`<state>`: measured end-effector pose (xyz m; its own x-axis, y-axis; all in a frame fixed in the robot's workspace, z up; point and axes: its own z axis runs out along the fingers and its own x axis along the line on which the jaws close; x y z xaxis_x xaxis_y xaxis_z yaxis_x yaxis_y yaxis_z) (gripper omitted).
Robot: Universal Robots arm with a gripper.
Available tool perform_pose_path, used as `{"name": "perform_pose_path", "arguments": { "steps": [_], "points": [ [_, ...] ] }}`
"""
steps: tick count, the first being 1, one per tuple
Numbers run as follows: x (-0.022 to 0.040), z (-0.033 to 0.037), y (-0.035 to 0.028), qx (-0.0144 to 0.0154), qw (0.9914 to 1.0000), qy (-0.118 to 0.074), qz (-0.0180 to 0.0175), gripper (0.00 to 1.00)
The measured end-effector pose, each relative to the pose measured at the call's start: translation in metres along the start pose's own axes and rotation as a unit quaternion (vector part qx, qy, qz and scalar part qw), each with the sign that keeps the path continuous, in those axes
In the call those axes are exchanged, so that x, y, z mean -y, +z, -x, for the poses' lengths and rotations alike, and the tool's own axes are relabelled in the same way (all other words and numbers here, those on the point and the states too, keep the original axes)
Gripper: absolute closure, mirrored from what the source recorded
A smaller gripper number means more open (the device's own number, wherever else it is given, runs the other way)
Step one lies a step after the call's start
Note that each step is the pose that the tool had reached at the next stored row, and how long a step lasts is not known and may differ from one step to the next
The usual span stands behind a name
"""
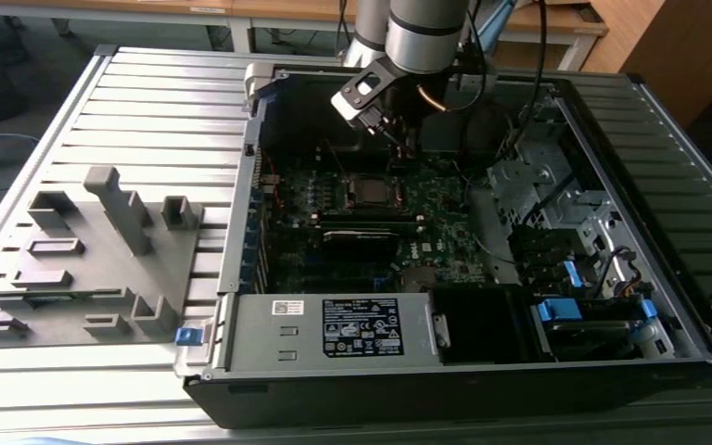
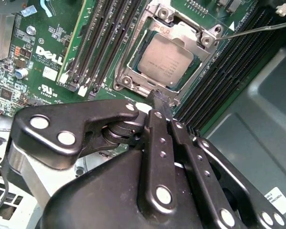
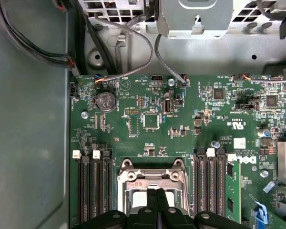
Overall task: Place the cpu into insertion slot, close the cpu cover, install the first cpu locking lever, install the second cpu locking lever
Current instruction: 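Close the cpu cover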
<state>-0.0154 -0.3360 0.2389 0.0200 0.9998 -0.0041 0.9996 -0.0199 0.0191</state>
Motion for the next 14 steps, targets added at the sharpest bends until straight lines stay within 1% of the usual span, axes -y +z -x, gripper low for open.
{"name": "perform_pose_path", "arguments": {
  "steps": [2,4,8,11,13,14],
  "points": [
    [0.0002,0.0,0.0001,-0.0001,1.0,0.0,-0.0003,0.89],
    [0.003,0.0001,0.0003,-0.0002,1.0,0.0,-0.0002,0.89],
    [0.014,0.0003,0.0013,-0.0001,1.0,0.0,-0.0003,0.89],
    [0.0225,0.0004,0.0032,-0.0002,1.0,0.0,-0.0002,0.89],
    [0.0271,0.0005,0.0048,-0.0001,1.0,0.0,-0.0003,0.89],
    [0.0284,0.0005,0.0055,-0.0001,1.0,0.0,-0.0003,0.89]
  ]
}}
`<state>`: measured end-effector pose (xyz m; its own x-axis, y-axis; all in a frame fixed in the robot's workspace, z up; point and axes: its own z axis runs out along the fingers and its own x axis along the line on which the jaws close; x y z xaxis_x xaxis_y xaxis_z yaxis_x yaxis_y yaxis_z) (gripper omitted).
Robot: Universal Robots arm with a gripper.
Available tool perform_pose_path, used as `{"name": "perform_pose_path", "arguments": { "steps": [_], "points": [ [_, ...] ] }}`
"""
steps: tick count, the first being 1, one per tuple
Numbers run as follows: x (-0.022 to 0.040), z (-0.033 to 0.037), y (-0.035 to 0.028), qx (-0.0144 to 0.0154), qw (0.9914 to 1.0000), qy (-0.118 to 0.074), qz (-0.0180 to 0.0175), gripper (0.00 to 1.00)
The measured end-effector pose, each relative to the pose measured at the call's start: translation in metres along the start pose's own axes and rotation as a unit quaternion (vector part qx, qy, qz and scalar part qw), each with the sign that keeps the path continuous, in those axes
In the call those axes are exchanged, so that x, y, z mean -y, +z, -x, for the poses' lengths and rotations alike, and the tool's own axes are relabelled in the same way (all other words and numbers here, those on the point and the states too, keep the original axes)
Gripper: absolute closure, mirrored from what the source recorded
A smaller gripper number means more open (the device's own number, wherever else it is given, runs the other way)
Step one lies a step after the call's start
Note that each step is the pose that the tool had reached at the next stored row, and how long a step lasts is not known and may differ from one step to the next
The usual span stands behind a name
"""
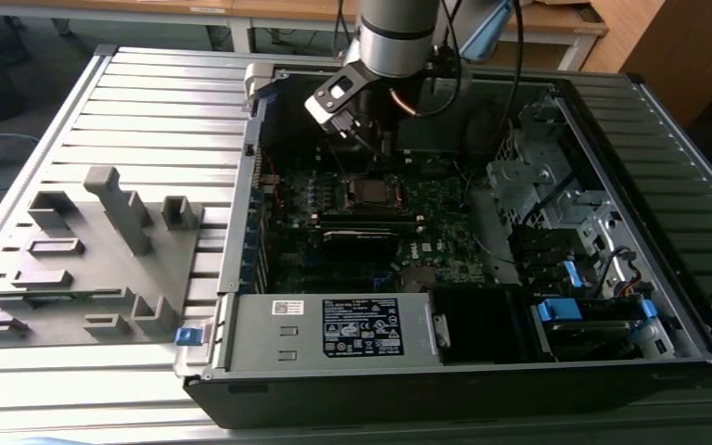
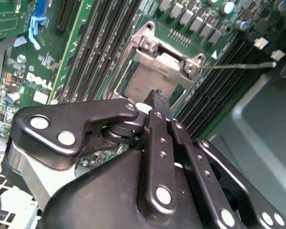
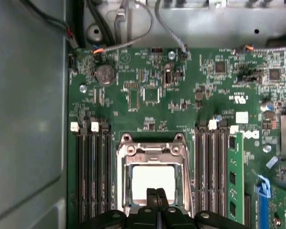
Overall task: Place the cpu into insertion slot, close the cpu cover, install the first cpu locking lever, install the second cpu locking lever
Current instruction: 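Close the cpu cover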
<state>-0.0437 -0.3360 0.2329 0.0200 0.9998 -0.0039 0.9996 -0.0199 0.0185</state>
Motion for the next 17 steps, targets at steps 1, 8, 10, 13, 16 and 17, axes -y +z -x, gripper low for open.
{"name": "perform_pose_path", "arguments": {
  "steps": [1,8,10,13,16,17],
  "points": [
    [0.0008,0.0001,0.0003,0.0001,1.0,0.0,0.0,0.89],
    [0.0091,0.0002,0.0031,0.0,1.0,0.0,0.0,0.89],
    [0.0115,0.0002,0.004,0.0,1.0,0.0,0.0,0.89],
    [0.0135,0.0002,0.0051,0.0,1.0,0.0,0.0,0.89],
    [0.0136,0.0003,0.0053,0.0001,1.0,0.0,0.0,0.89],
    [0.0136,0.0002,0.0054,0.0,1.0,0.0,0.0,0.89]
  ]
}}
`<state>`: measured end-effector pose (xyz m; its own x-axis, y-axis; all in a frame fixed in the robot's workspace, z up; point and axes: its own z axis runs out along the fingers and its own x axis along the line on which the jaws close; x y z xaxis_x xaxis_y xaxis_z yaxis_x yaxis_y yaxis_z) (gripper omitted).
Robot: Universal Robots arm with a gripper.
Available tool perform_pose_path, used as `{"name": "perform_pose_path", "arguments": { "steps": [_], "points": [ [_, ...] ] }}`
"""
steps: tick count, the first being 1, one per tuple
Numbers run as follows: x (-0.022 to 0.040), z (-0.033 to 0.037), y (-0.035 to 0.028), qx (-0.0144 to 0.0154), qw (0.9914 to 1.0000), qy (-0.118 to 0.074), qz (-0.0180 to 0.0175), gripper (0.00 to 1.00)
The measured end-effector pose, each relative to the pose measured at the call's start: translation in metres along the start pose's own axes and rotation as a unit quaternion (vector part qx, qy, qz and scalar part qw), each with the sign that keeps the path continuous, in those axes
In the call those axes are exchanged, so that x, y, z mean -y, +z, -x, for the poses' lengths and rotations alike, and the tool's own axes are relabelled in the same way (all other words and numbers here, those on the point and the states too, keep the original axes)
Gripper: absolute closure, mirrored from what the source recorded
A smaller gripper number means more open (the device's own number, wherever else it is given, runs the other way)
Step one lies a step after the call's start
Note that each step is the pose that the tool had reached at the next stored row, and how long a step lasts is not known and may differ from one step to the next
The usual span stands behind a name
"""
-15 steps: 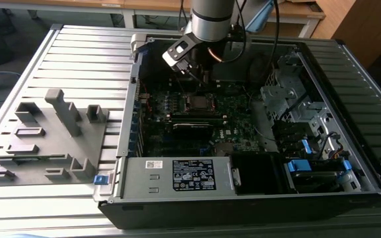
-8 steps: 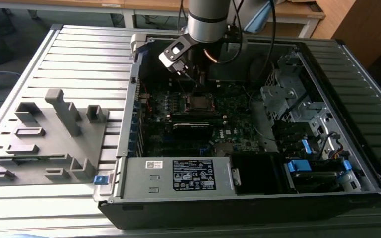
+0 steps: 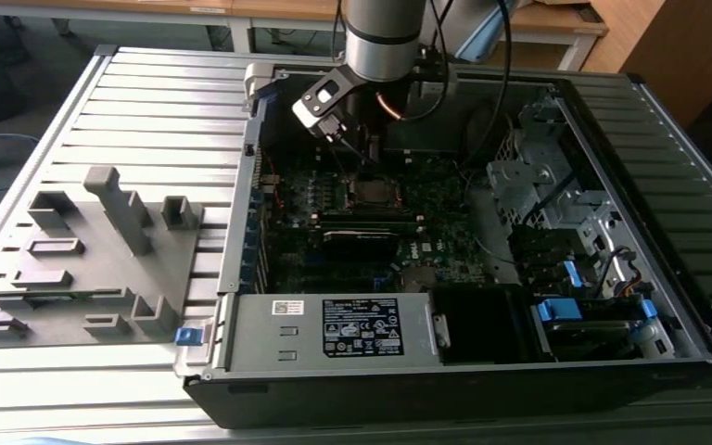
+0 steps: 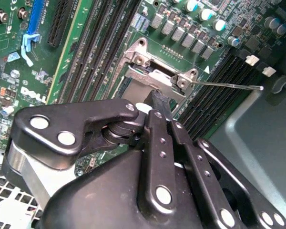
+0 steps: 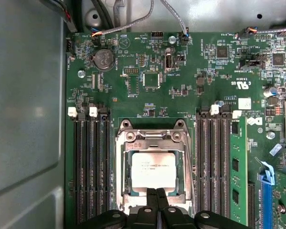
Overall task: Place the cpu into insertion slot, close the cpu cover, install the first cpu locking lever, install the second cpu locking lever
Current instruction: 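Close the cpu cover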
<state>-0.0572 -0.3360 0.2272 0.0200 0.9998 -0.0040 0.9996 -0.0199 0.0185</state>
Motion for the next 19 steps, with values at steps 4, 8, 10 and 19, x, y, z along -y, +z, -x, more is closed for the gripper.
{"name": "perform_pose_path", "arguments": {
  "steps": [4,8,10,19],
  "points": [
    [0.0,0.0,0.0003,-0.0001,1.0,-0.001,0.0,0.89],
    [0.0,0.0,0.0012,0.0,1.0,-0.001,0.0,0.89],
    [0.0,0.0,0.0012,0.0,1.0,-0.001,0.0,0.89],
    [0.0,0.0,0.0014,0.0,1.0,-0.002,0.0,0.89]
  ]
}}
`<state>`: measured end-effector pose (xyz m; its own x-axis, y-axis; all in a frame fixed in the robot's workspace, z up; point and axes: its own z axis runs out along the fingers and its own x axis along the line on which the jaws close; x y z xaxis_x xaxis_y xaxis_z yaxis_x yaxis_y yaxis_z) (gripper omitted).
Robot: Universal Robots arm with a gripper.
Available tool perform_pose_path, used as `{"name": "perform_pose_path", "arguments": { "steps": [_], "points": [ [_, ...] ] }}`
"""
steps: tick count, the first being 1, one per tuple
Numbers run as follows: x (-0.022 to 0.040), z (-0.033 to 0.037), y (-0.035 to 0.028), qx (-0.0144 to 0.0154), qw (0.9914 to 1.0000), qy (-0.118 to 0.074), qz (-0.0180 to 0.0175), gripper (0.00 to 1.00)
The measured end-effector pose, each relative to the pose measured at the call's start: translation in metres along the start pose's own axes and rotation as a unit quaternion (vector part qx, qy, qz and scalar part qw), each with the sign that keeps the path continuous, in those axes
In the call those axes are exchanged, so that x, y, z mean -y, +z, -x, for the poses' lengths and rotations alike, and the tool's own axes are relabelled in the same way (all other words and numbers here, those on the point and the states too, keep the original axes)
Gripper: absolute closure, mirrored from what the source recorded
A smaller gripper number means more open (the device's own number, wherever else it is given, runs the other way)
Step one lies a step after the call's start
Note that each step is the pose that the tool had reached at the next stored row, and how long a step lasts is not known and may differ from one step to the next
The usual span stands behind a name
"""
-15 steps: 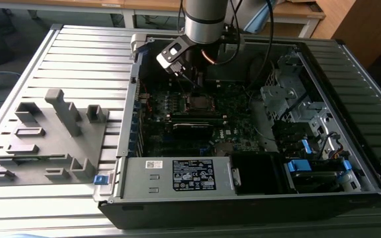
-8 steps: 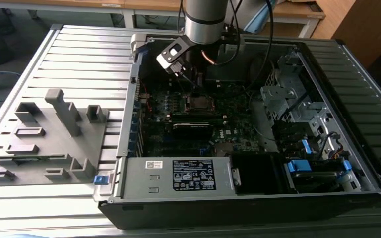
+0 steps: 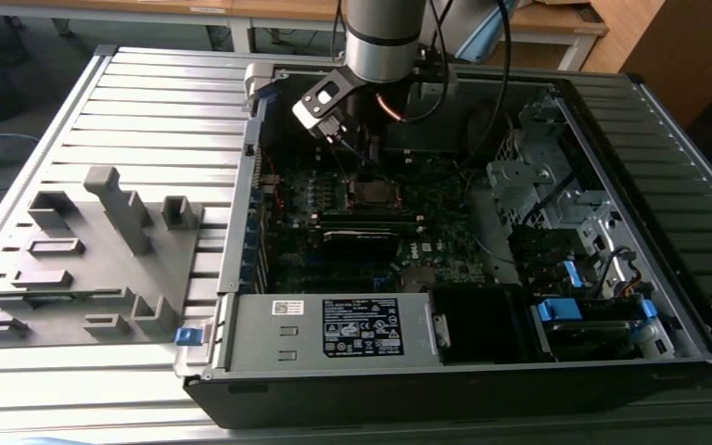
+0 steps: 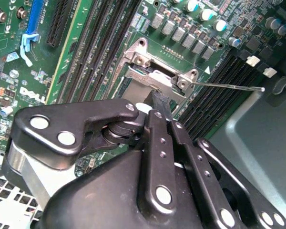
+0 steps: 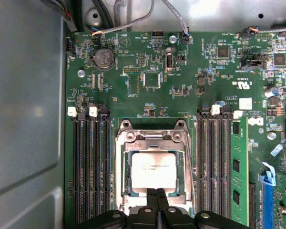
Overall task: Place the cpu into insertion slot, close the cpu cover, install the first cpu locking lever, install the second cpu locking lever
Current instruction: 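Close the cpu cover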
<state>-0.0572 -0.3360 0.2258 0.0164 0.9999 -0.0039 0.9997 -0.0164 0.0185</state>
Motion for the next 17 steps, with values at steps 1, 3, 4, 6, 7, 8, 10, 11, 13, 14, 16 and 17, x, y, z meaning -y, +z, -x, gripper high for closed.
{"name": "perform_pose_path", "arguments": {
  "steps": [1,3,4,6,7,8,10,11,13,14,16,17],
  "points": [
    [0.0,0.0,0.0,0.0,1.0,-0.003,0.0,0.89],
    [0.0,0.0,0.0002,-0.0003,0.99987,-0.016,0.0001,0.89],
    [0.0,0.0,0.0003,-0.0004,0.99969,-0.025,0.0001,0.89],
    [0.0,0.0,0.0005,-0.0008,0.99908,-0.043,0.0002,0.89],
    [0.0,0.0,0.0006,-0.0009,0.99865,-0.052,0.0002,0.89],
    [0.0,0.0,0.0007,-0.0011,0.99815,-0.061,0.0002,0.89],
    [0.0001,0.0,0.001,-0.0014,0.99687,-0.079,0.0003,0.89],
    [0.0,0.0,0.0011,-0.0016,0.99612,-0.088,0.0003,0.89],
    [0.0,0.0,0.0014,-0.0019,0.99432,-0.106,0.0004,0.89],
    [0.0,0.0,0.0015,-0.0021,0.99332,-0.115,0.0005,0.89],
    [0.0,0.0,0.0018,-0.0025,0.99109,-0.133,0.0005,0.89],
    [0.0,0.0,0.0019,-0.0027,0.98977,-0.143,0.0006,0.89]
  ]
}}
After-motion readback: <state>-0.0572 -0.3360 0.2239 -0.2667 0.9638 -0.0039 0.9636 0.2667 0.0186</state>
